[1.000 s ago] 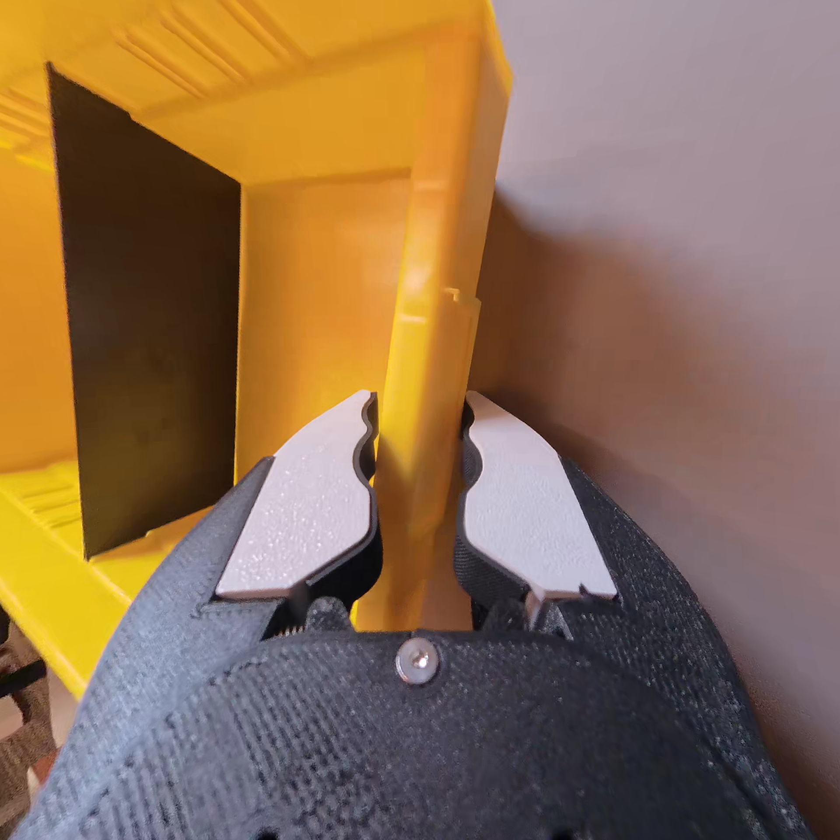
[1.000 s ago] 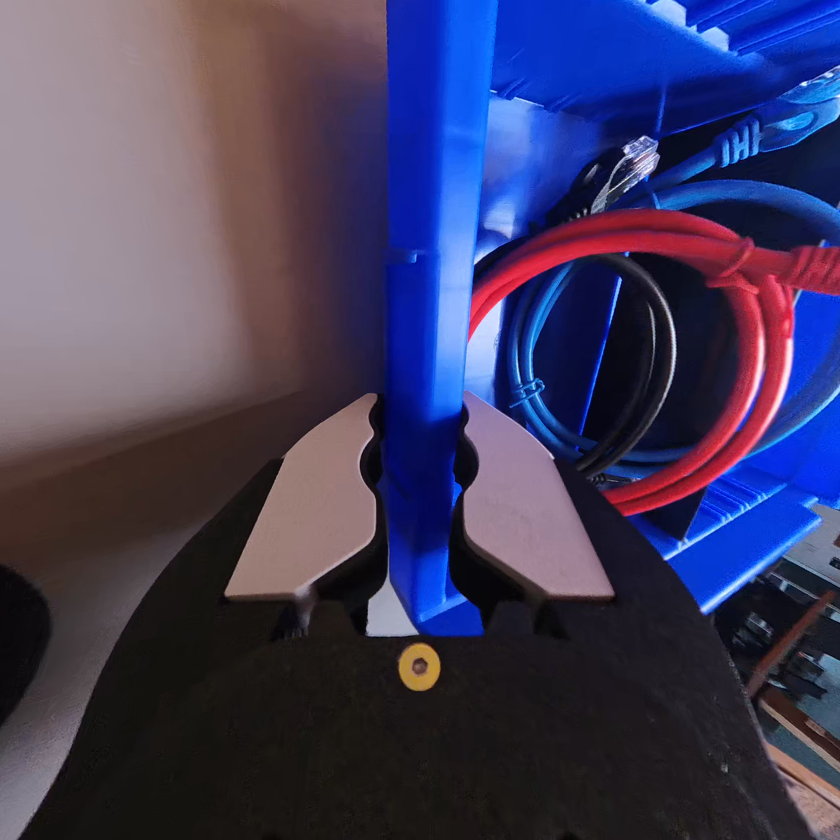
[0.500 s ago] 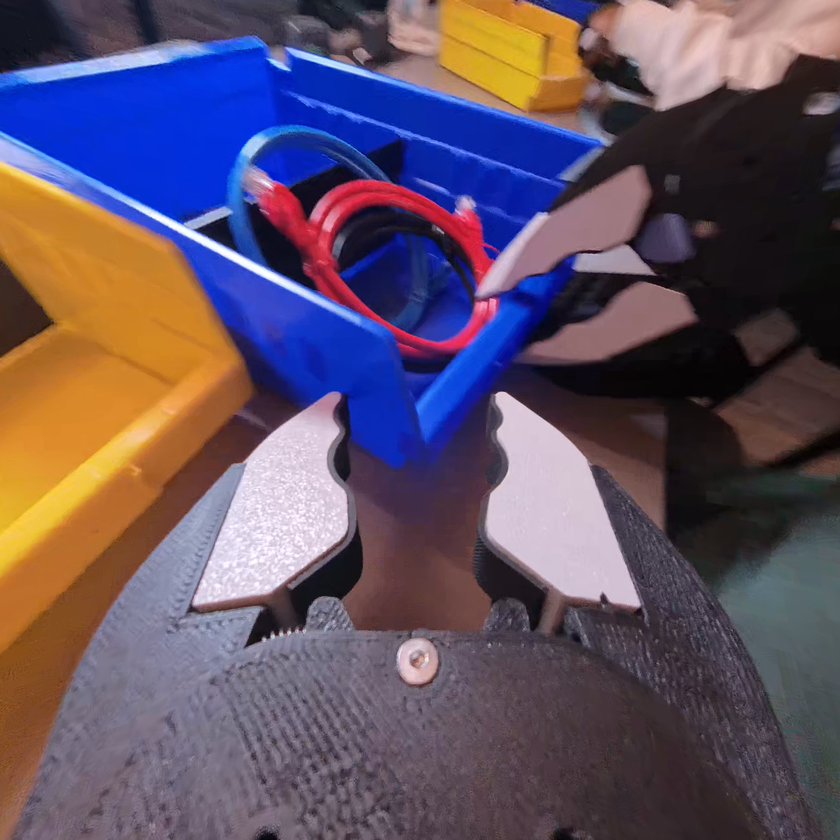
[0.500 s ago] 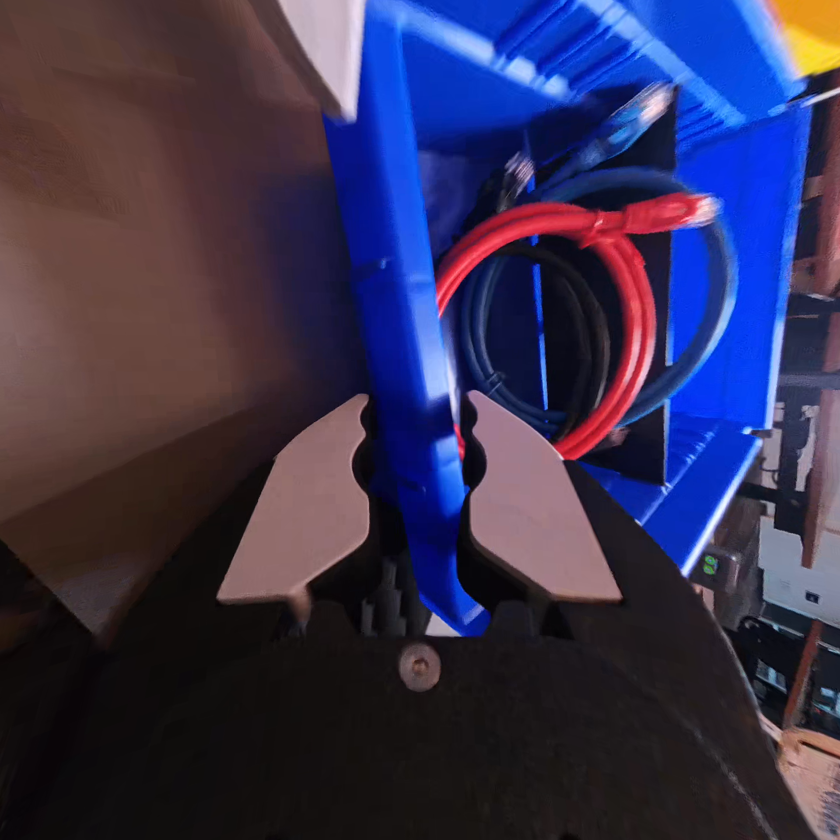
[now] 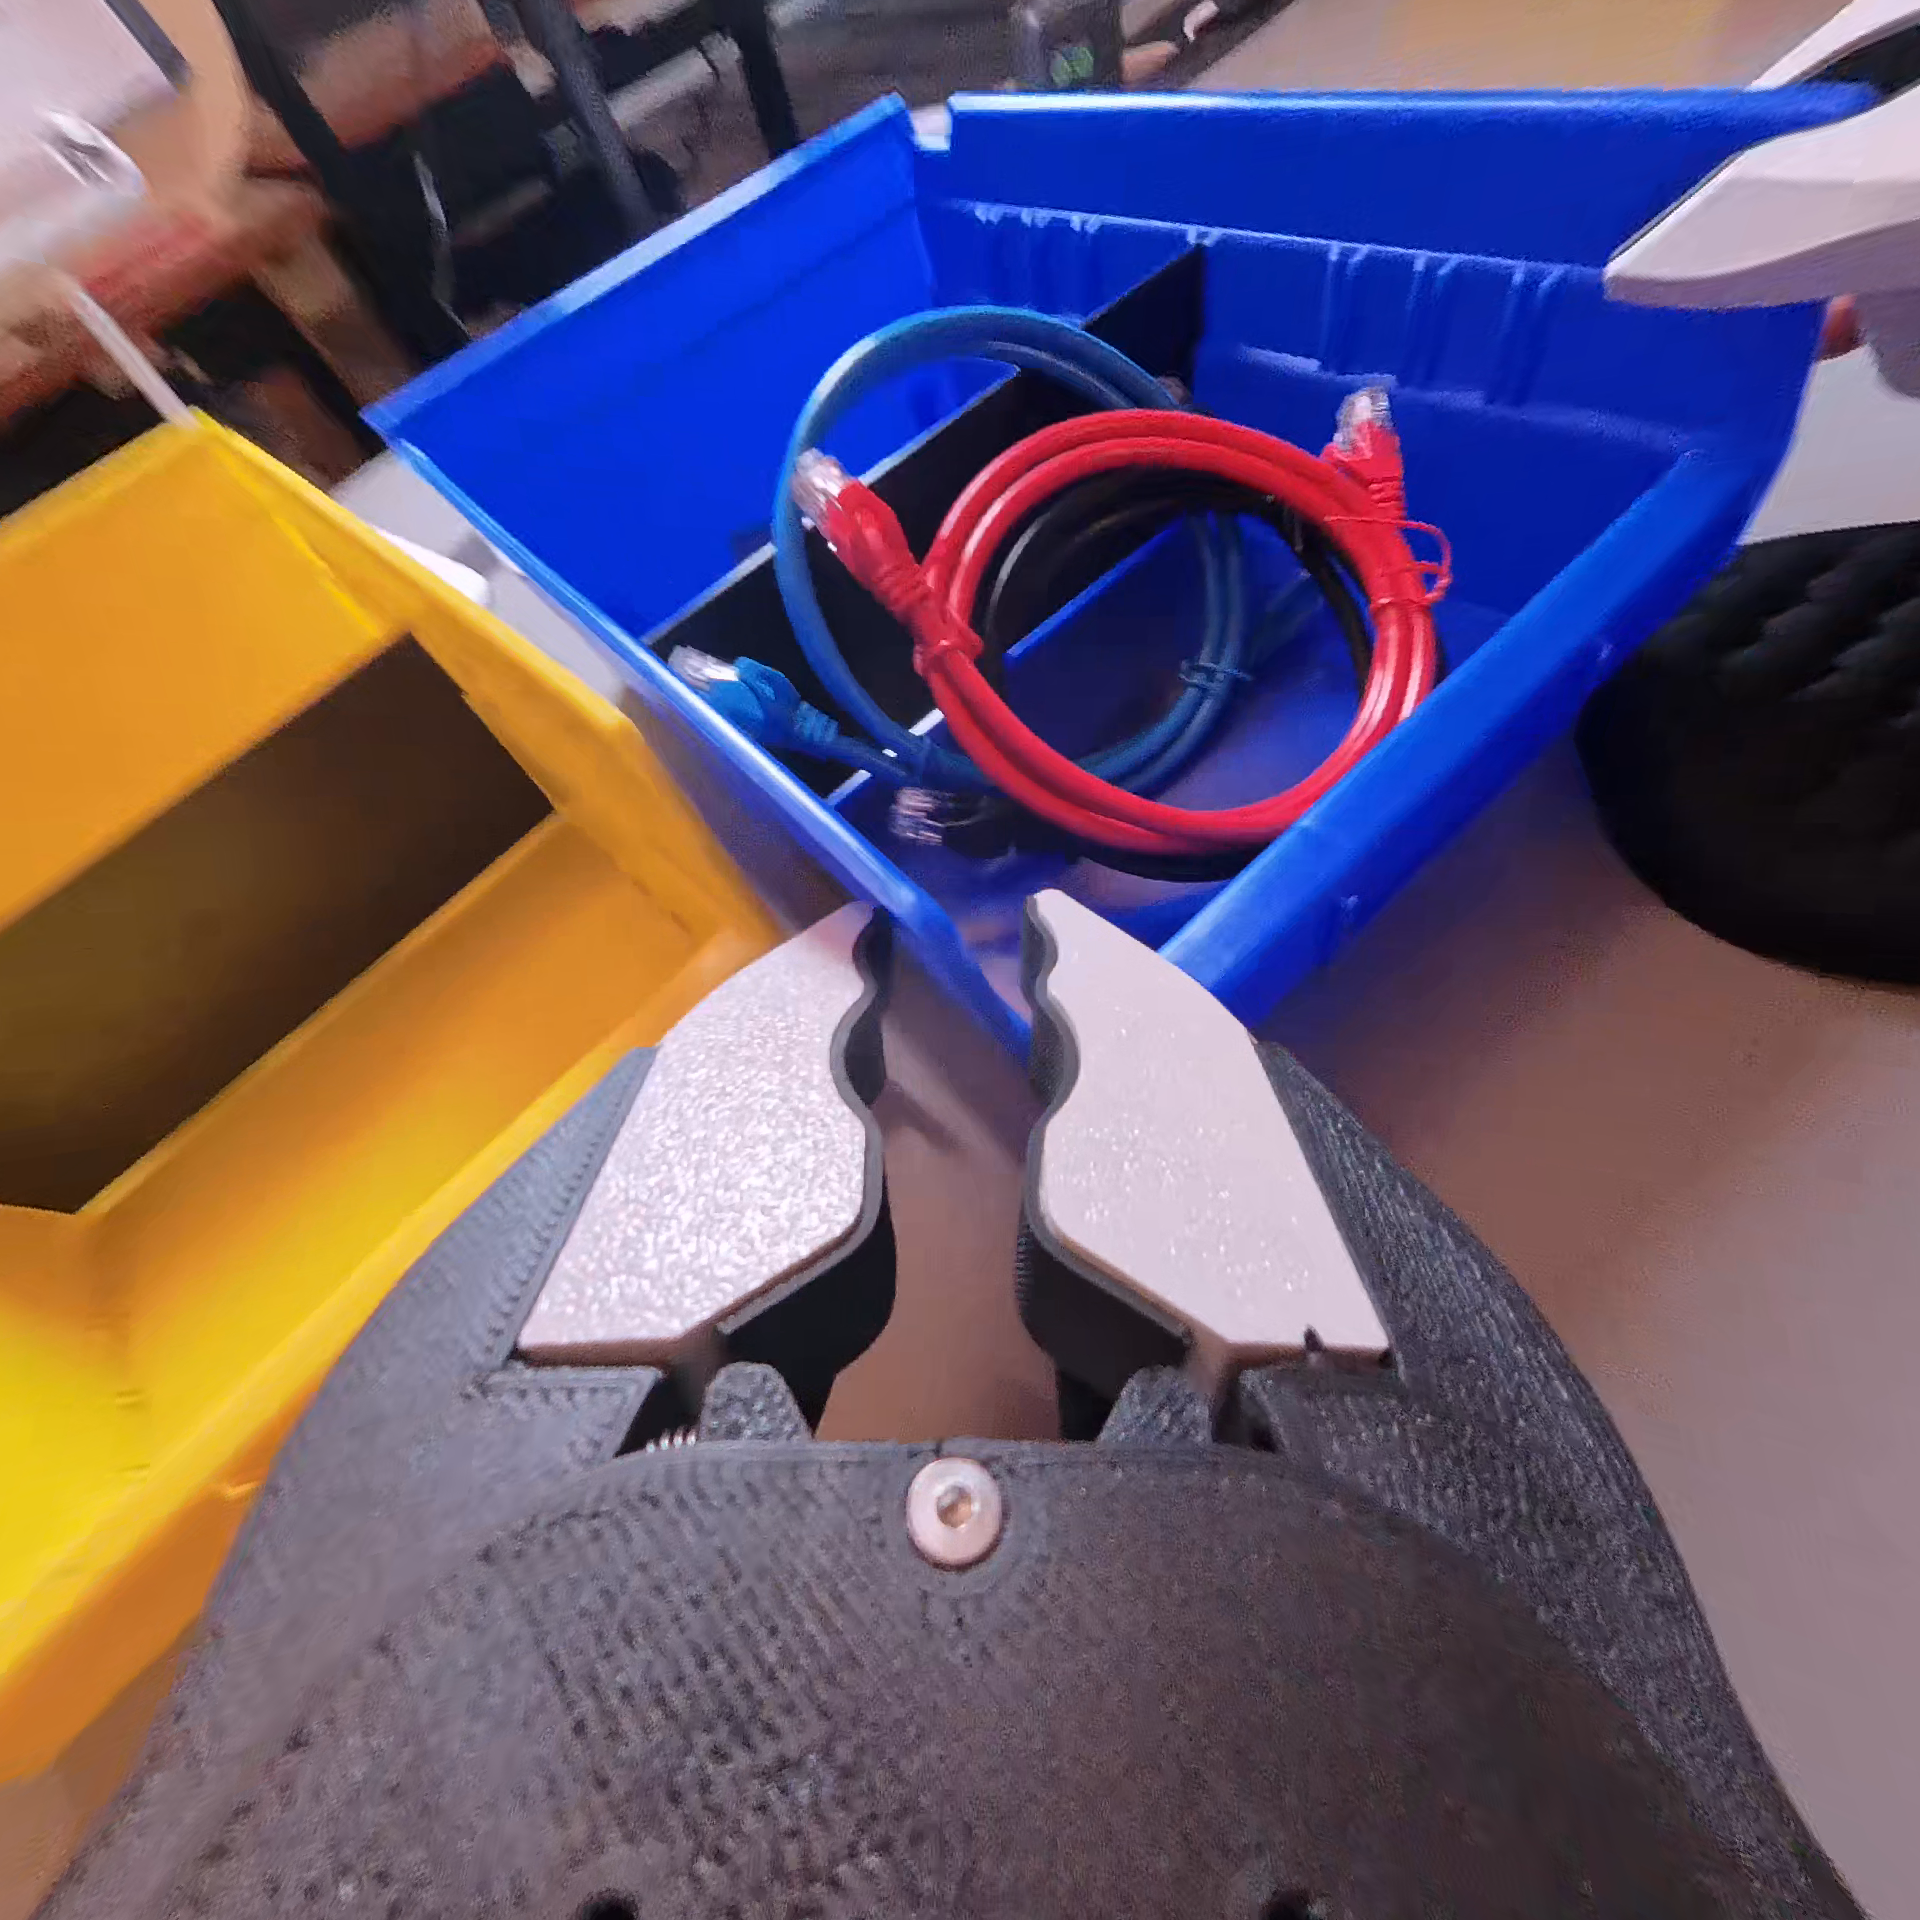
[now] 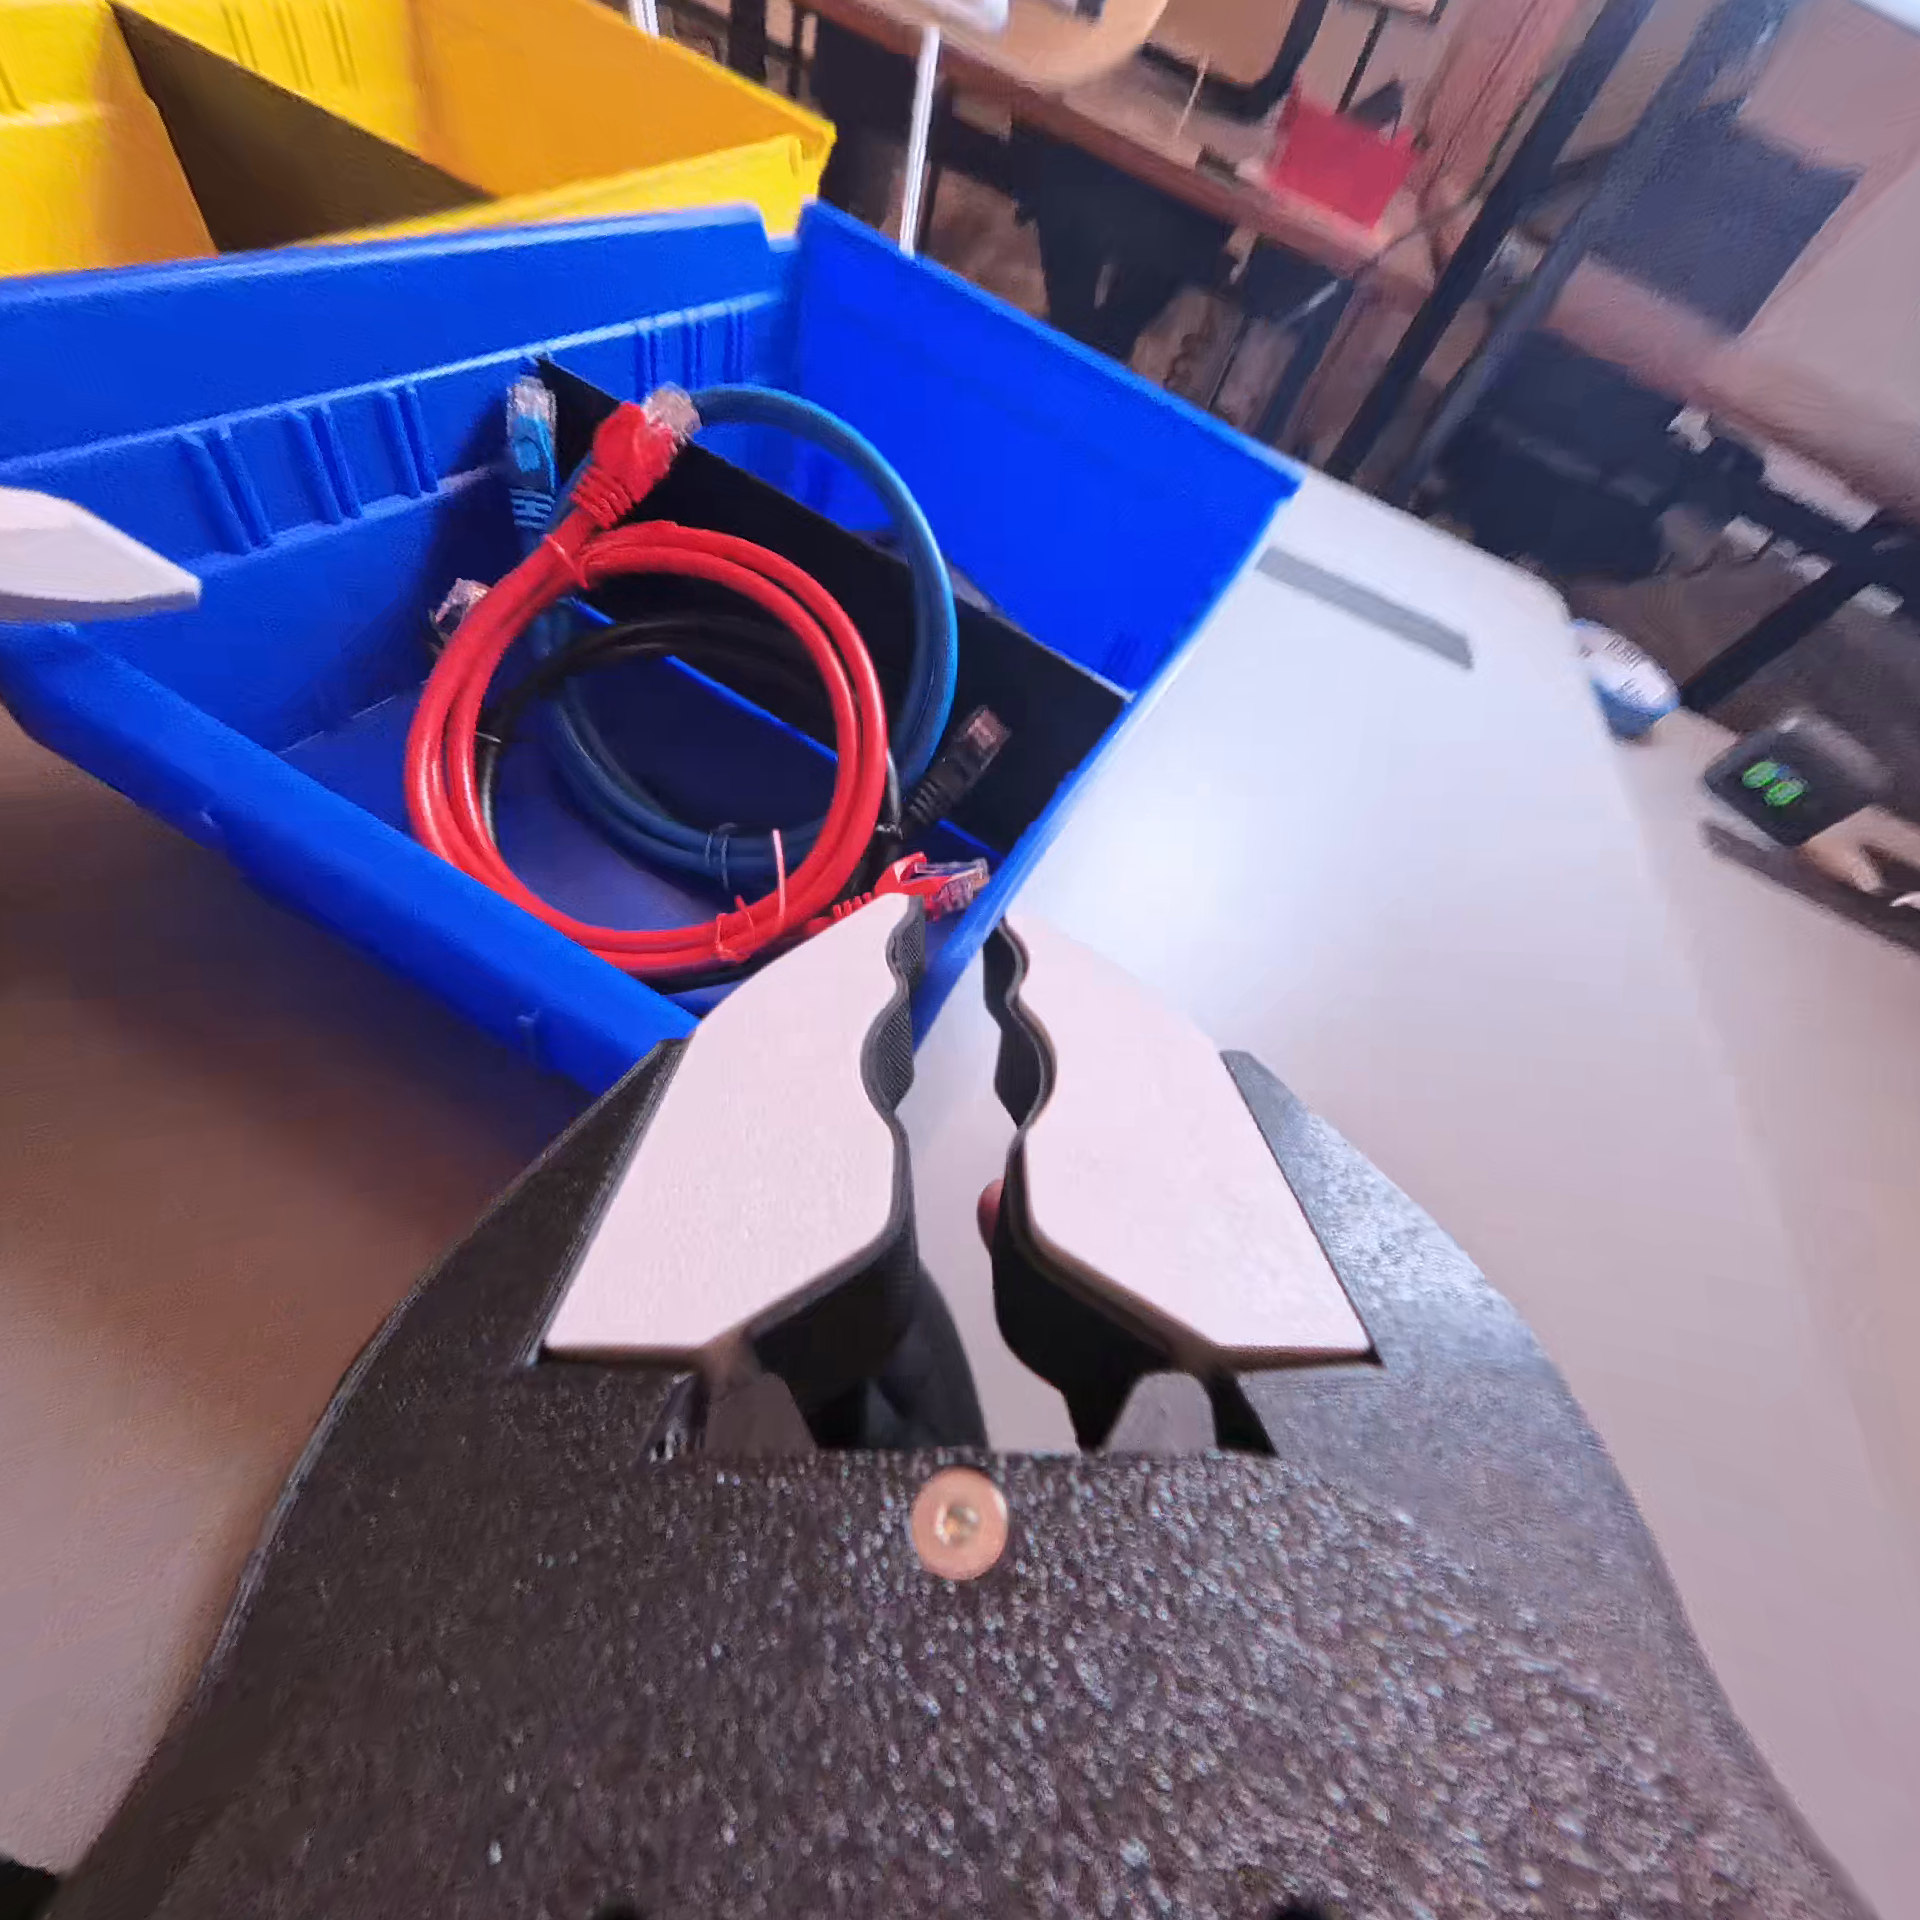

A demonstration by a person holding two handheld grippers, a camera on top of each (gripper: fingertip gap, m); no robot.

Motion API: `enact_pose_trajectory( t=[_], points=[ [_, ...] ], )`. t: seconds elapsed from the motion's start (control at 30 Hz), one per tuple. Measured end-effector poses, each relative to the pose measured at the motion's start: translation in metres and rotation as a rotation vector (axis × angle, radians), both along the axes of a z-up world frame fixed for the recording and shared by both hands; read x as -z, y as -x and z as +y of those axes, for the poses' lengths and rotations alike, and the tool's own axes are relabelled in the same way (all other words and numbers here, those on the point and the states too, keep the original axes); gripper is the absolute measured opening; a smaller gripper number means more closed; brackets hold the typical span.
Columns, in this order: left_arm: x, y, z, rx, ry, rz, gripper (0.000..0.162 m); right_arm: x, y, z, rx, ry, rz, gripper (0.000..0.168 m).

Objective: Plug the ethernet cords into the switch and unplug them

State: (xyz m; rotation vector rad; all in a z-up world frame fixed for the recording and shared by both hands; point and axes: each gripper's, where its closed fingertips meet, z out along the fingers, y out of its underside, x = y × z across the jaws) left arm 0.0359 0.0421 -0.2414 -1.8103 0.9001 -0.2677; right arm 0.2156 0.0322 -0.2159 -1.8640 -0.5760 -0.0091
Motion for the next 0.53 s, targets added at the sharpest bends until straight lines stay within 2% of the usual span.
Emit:
enact_pose_trajectory(
  t=[0.1, 0.17, 0.27, 0.4, 0.53],
  points=[
    [-0.031, -0.002, -0.006, 0.02, -0.093, -0.073, 0.016, -0.033, -0.001, -0.012, 0.001, -0.118, -0.037, 0.009],
    [-0.054, 0.0, -0.014, 0.017, -0.185, -0.051, 0.015, -0.057, 0.001, -0.022, 0.017, -0.189, -0.068, 0.008],
    [-0.106, 0.018, -0.032, -0.007, -0.336, -0.069, 0.016, -0.105, 0.017, -0.04, -0.008, -0.34, -0.047, 0.008],
    [-0.16, 0.084, -0.063, -0.111, -0.453, -0.063, 0.017, -0.15, 0.08, -0.049, -0.171, -0.445, 0.045, 0.01],
    [-0.171, 0.185, -0.098, -0.3, -0.444, 0.058, 0.018, -0.153, 0.186, -0.045, -0.401, -0.439, 0.166, 0.011]
  ],
)
